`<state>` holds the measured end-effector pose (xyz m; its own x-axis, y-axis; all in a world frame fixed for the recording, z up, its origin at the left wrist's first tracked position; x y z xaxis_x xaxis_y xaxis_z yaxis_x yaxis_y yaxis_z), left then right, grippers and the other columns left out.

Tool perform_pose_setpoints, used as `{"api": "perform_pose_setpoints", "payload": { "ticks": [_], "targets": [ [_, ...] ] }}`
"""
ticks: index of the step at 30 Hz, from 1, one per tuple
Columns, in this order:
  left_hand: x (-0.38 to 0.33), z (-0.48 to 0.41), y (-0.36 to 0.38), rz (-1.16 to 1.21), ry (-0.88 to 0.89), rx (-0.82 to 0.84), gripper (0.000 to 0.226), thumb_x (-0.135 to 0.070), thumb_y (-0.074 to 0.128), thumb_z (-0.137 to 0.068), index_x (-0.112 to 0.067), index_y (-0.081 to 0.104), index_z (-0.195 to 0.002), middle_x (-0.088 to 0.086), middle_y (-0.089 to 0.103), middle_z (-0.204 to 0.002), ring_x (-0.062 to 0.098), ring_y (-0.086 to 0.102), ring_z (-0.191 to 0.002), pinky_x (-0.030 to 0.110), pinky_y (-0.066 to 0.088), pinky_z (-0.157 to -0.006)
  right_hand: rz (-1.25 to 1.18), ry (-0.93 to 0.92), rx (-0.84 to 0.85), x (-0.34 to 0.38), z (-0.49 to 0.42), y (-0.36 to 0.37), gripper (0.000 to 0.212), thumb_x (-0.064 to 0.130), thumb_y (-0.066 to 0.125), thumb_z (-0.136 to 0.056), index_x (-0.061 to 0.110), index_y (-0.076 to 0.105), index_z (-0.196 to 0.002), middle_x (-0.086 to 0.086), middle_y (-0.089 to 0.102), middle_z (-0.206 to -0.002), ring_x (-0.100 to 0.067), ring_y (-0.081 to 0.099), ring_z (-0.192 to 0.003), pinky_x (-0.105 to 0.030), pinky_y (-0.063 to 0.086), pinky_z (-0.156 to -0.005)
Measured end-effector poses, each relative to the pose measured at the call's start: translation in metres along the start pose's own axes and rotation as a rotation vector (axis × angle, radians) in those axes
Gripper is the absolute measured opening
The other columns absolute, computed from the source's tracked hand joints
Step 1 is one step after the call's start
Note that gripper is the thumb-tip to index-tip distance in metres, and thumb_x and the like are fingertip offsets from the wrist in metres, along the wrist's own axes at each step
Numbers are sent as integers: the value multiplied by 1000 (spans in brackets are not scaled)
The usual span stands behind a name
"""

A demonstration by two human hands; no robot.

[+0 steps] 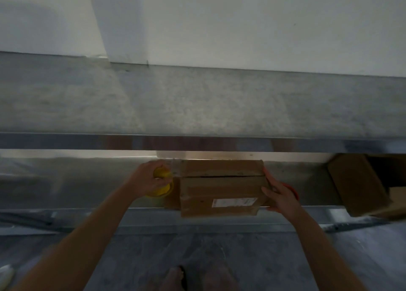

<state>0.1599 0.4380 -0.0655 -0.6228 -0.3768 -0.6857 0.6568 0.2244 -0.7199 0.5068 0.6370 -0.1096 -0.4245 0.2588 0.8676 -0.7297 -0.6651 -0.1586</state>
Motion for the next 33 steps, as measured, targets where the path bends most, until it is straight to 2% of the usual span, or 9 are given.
{"api": "perform_pose_setpoints", "payload": {
  "ticks": [4,8,14,17,19,22,28,31,33],
  "targets": [
    [14,-4,25,-72,-56,18,34,-27,79,-74,-27,65,-105,-6,62,-106,15,58,-96,29,44,-81,24,-6,-1,3,1,0,57,28,57,-97,67,35,-133,6,41,-135,-18,53,-109,-41,55,-80],
    [25,-2,34,-160,-123,50,34,-30,74,-76,-38,59,-105,-9,62,-107,17,59,-95,38,51,-83,2,4,-11,2,1,-2,57,26,58,-95,65,39,-132,6,40,-136,-17,53,-109,-44,55,-82],
    [31,3,23,202,-57,132,46,-26,87,-65,-40,59,-99,-11,57,-107,13,57,-96,20,46,-75,-10,-12,-56,4,3,-2,57,23,59,-96,68,43,-127,4,47,-137,-19,56,-112,-45,56,-85],
    [29,3,20,98,-4,190,45,-46,80,-61,-44,57,-101,-14,57,-108,4,54,-97,20,44,-80,50,-71,-46,8,7,4,56,25,54,-99,68,37,-130,-2,43,-142,-16,55,-113,-29,57,-74],
    [28,4,18,104,-16,190,40,-35,82,-72,-44,57,-102,-15,57,-109,5,55,-97,19,46,-80,72,-114,-33,10,8,4,55,25,50,-101,64,32,-135,-4,41,-141,-11,54,-110,-18,55,-67],
    [28,8,8,158,-37,152,36,-22,78,-78,-39,63,-106,-11,60,-110,10,59,-98,20,49,-77,118,-136,10,11,9,6,55,27,47,-102,64,26,-137,0,39,-140,-8,55,-107,-15,54,-68],
    [13,12,-3,-24,-48,79,33,-26,77,-79,-27,66,-110,-6,62,-107,12,58,-96,21,45,-77,81,-157,49,14,7,3,57,21,48,-102,57,27,-140,-3,38,-148,-15,54,-118,-27,56,-88],
    [16,13,18,-85,-121,114,30,-27,74,-83,-23,65,-112,-3,63,-108,17,58,-99,28,45,-86,126,-174,52,11,5,4,59,22,48,-102,48,22,-148,-3,31,-156,-23,45,-133,-43,45,-108],
    [16,12,26,-101,-143,49,30,-25,74,-83,-19,67,-112,-1,64,-108,16,57,-98,29,43,-87,206,-208,32,10,5,3,60,24,47,-103,49,18,-149,-2,30,-157,-22,41,-137,-46,39,-113]
  ]
}}
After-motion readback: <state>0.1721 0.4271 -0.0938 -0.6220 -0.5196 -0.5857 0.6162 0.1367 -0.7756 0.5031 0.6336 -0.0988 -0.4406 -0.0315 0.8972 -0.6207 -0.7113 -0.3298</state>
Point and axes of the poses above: each hand's wrist, its own z-axis away from the middle knuckle, its own y-axis out of the palm, x = y × z, the point moved 8 cm from there along -z, towards the middle knuckle
